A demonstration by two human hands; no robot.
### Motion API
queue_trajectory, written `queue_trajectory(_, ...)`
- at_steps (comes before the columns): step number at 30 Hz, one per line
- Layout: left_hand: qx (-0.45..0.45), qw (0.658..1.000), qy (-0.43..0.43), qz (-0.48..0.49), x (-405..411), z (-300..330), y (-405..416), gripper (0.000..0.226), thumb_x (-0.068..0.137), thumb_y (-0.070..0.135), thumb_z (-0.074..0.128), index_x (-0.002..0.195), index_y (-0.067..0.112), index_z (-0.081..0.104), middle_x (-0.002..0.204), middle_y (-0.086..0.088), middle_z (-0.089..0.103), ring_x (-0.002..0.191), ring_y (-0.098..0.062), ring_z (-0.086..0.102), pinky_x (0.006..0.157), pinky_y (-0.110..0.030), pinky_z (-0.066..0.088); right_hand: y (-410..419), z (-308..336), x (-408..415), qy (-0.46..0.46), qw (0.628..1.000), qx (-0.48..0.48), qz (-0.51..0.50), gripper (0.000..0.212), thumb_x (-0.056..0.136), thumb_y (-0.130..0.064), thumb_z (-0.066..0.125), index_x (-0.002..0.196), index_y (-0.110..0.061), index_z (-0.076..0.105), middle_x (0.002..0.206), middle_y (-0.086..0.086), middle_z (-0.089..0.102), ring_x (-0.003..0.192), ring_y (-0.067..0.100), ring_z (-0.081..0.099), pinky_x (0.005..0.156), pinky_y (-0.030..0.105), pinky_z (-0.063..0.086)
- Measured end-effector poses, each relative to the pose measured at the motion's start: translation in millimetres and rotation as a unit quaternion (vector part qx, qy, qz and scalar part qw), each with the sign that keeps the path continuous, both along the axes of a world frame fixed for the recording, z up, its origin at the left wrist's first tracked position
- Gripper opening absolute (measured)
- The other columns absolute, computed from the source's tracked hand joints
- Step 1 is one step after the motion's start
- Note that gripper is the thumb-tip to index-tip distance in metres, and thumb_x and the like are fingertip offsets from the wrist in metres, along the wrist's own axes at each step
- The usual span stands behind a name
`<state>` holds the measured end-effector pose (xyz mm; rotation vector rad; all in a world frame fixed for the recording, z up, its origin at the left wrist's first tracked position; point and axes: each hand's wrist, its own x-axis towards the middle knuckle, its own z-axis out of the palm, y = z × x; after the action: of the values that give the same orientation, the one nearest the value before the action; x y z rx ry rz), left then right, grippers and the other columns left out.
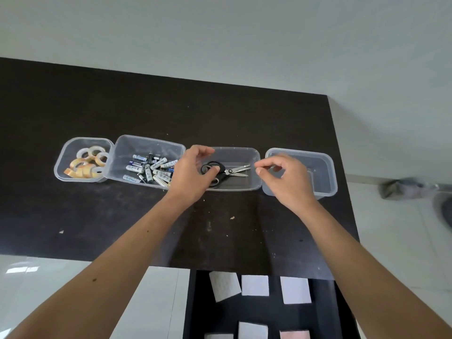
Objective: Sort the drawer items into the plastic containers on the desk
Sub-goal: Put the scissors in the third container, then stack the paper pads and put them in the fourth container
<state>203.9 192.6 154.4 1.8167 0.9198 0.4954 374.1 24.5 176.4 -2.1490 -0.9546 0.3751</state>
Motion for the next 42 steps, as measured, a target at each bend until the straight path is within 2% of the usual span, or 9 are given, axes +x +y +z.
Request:
queue_trajectory(4,0.007,0.999,-0.037,-0.003,-15,5,-12,0.03,0.091,0.014,0.079,0.112,0.029,0.063,0.118,0.013,0.071,0.115,-0.006,0.066,0.107,-0.039,0.055,-23,3,-8,0.003,1.0,0.018,0.004,0.01,0.092,-0.023,0.079,0.098,-0.029,0.083,0.097,-0.016,0.074,0.093,0.011,0.063,0.083,0.018,0.048)
queue_trajectory(7,0.003,0.997,-0.071,-0.003,-30,9,-37,0.029,0.092,0.011,0.078,0.107,0.033,0.065,0.11,0.01,0.073,0.107,-0.01,0.07,0.1,-0.041,0.059,-48,6,-19,0.02,0.999,0.033,0.0,0.009,0.093,-0.022,0.079,0.097,-0.029,0.083,0.098,-0.017,0.074,0.091,0.007,0.064,0.079,0.011,0.045)
queue_trajectory(13,-0.047,0.992,-0.116,0.011,-75,-4,-128,0.025,0.09,0.012,0.082,0.111,0.018,0.07,0.103,-0.003,0.075,0.099,-0.02,0.074,0.092,-0.032,0.061,-129,-10,-60,0.058,0.997,0.042,0.019,0.009,0.093,-0.022,0.079,0.099,-0.028,0.081,0.098,-0.019,0.074,0.092,0.005,0.068,0.079,0.004,0.046)
queue_trajectory(23,-0.1,0.994,0.019,-0.043,-144,-90,-244,0.023,0.092,0.017,0.08,0.11,0.027,0.071,0.098,0.008,0.074,0.096,-0.012,0.071,0.085,-0.027,0.06,-243,-97,-117,0.129,0.991,-0.038,0.023,0.015,0.09,-0.02,0.081,0.094,-0.034,0.08,0.094,-0.016,0.073,0.088,0.009,0.068,0.074,0.013,0.049)
queue_trajectory(29,-0.033,0.989,0.128,-0.071,-161,-141,-247,0.027,0.091,0.022,0.08,0.115,0.029,0.069,0.111,0.012,0.067,0.106,-0.004,0.063,0.097,-0.027,0.056,-272,-158,-140,0.185,0.971,-0.129,0.077,0.021,0.084,-0.022,0.088,0.102,-0.029,0.08,0.096,-0.014,0.071,0.087,0.006,0.065,0.076,0.015,0.052)
queue_trajectory(32,0.047,0.985,0.15,-0.07,-156,-156,-246,0.034,0.091,0.026,0.08,0.122,0.027,0.066,0.125,0.007,0.055,0.118,-0.006,0.051,0.096,-0.005,0.035,-275,-179,-150,0.193,0.955,-0.186,0.125,0.035,0.082,-0.029,0.09,0.114,-0.03,0.077,0.106,-0.016,0.068,0.095,0.006,0.063,0.079,0.019,0.052)
queue_trajectory(34,0.044,0.987,0.147,-0.046,-152,-163,-246,0.041,0.092,0.025,0.079,0.129,0.024,0.063,0.136,0.004,0.05,0.127,-0.006,0.047,0.096,-0.001,0.03,-273,-188,-155,0.187,0.952,-0.199,0.141,0.044,0.081,-0.031,0.091,0.122,-0.029,0.075,0.11,-0.016,0.065,0.097,0.01,0.062,0.078,0.023,0.053)
queue_trajectory(39,0.027,0.985,0.165,-0.037,-146,-179,-246,0.061,0.095,0.022,0.076,0.15,0.018,0.05,0.158,0.001,0.038,0.146,-0.012,0.031,0.113,-0.018,0.026,-268,-202,-162,0.122,0.951,-0.227,0.168,0.048,0.082,-0.036,0.09,0.126,-0.025,0.074,0.113,-0.011,0.061,0.093,0.008,0.053,0.082,0.021,0.041)
queue_trajectory(42,0.032,0.985,0.164,-0.03,-144,-185,-247,0.062,0.098,0.014,0.072,0.153,0.016,0.046,0.165,0.0,0.031,0.153,-0.016,0.023,0.114,-0.011,0.026,-267,-204,-162,0.116,0.948,-0.241,0.173,0.041,0.08,-0.037,0.09,0.118,-0.028,0.077,0.113,-0.011,0.061,0.1,0.008,0.048,0.087,0.023,0.037)
